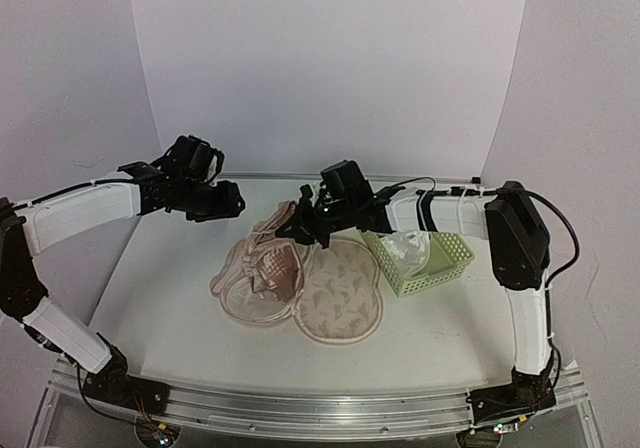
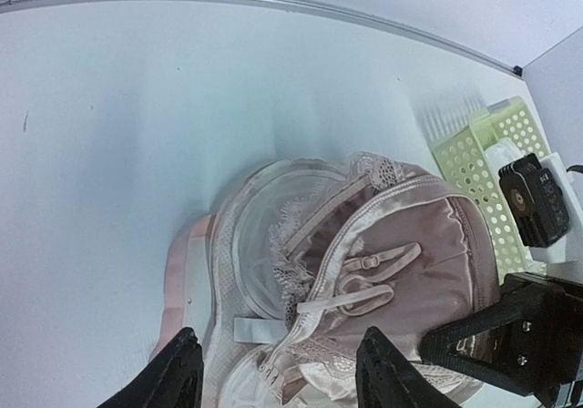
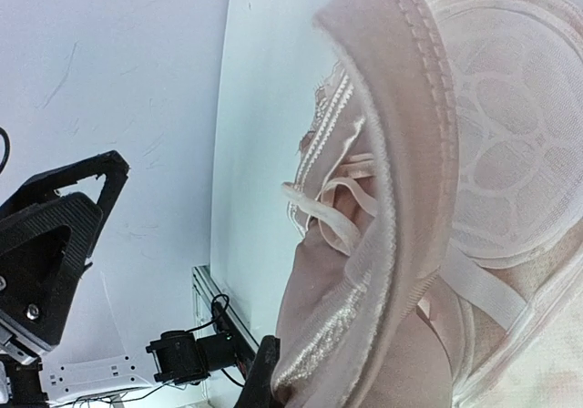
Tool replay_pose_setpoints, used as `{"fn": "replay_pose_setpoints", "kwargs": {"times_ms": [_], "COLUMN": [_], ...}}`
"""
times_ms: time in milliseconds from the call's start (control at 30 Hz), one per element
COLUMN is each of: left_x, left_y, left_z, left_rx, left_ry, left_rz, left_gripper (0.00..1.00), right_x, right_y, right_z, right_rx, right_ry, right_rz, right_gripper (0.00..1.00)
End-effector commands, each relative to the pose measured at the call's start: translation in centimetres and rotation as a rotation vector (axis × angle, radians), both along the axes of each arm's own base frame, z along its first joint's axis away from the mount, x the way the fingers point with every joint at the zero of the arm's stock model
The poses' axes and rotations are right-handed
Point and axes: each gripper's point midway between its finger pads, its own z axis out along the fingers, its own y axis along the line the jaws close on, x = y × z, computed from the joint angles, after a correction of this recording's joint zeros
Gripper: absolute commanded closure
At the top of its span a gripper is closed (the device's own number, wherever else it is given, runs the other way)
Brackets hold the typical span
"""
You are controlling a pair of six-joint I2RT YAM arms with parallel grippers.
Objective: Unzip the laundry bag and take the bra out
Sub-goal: Pick up the bra from the laundry bag, then place the bra in the bin.
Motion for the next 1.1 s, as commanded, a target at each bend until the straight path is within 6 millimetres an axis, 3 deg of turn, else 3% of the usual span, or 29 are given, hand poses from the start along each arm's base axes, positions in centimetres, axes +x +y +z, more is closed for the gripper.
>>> {"fn": "replay_pose_setpoints", "kwargs": {"times_ms": [0,233,600,1067], "left_x": [0.8,0.7,0.9,1.3], "left_y": [2.0,3.6,3.9,3.6], "left_z": [5.0,6.5,5.3,4.5], "left_rx": [-0.009,0.013,0.041,0.053], "left_ry": [-0.134,-0.19,-0.173,-0.157], "left_rz": [0.095,0.155,0.167,0.16], "left_gripper": [0.42,0.4,0.4,0.4], "right_x": [0.5,1.3,3.0,4.0], "right_y": [-1.0,-4.2,-12.1,-23.7], "right_z": [6.9,11.3,17.1,20.8], "right_rx": [0.102,0.139,0.123,-0.019], "right_ry": [-0.129,-0.202,-0.328,-0.457], "right_rz": [-0.006,-0.051,-0.168,-0.297], "right_gripper": [1.0,1.0,1.0,1.0]}}
